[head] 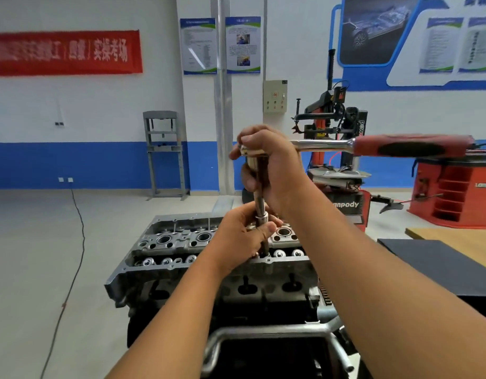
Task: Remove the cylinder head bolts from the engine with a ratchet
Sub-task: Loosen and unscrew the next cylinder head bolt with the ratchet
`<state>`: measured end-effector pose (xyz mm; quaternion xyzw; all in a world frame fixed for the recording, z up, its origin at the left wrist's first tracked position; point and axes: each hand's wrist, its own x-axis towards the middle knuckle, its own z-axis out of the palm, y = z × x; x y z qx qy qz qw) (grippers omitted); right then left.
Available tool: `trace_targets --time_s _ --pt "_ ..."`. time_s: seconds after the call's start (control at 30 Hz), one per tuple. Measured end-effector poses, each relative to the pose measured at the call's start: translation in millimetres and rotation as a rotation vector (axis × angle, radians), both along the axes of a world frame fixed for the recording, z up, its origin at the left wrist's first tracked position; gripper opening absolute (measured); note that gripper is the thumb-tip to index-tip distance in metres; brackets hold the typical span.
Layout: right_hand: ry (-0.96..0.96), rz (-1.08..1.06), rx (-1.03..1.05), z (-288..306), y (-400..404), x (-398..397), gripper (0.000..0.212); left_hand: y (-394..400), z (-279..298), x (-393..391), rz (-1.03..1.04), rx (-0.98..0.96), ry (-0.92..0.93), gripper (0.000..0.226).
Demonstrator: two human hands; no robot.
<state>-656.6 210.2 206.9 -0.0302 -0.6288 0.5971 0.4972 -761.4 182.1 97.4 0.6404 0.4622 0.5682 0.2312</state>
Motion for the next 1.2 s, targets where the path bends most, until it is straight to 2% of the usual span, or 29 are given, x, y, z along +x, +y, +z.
trace_targets --time_s 0.1,0.17,0.23,0.33,0.4,0.43,0.53,0.6,0.7,0.8,0.9,0.97,1.1,1.2 --pt "-0.079 0.285 -0.118 8.6 10.7 9.2 0.007 3.5 -0.4 2.3 0.04 0.012 0.035 0.013" --pt "-0.061 0.31 -0.148 7.4 14.1 14.0 0.012 6.6 -2.2 3.8 0.101 0.021 0.079 0.017" --pt "0.019 0.221 -0.153 1.5 11.5 12.5 0.01 7.0 -3.6 4.3 0.101 0.027 0.075 0.016" --pt "0.183 -0.062 -0.037 -10.4 3.3 6.7 0.001 5.4 -1.7 3.7 0.077 0.022 0.09 0.011" --pt "0.192 -0.224 0.067 -12.4 -1.0 3.3 0.001 3.4 0.9 3.9 0.055 -0.005 0.068 0.011" --pt "0.181 -0.24 0.074 -10.7 -1.9 2.4 0.001 1.7 1.9 4.0 0.033 -0.023 0.027 0.011" --pt "0.114 -0.018 -0.047 -0.8 0.5 6.1 0.003 -2.6 3.5 2.7 -0.041 -0.056 -0.079 0.009" --pt "0.073 0.145 -0.121 3.8 6.9 13.8 0.006 -3.5 4.0 2.9 -0.06 -0.064 -0.07 0.009" --pt "0.089 0.193 -0.171 2.7 12.6 21.4 0.01 -1.4 3.0 4.9 -0.023 -0.045 -0.028 0.007" --pt "0.191 -0.001 -0.129 -7.2 4.6 16.4 0.008 1.9 0.2 5.3 0.025 -0.012 0.005 0.012" --pt "0.203 -0.265 0.054 -12.7 -3.4 4.7 0.003 0.1 0.3 2.9 0.019 -0.012 -0.011 0.018" --pt "0.129 -0.188 0.077 -5.8 -4.5 -0.5 0.003 -2.3 2.4 1.1 -0.016 -0.039 -0.075 0.017" --pt "-0.001 0.222 -0.122 7.2 7.0 10.9 0.008 -0.5 4.6 2.1 -0.05 -0.082 -0.068 0.01" --pt "0.055 0.236 -0.143 1.9 10.1 18.8 0.007 3.0 2.5 4.4 -0.033 -0.067 -0.052 0.015"
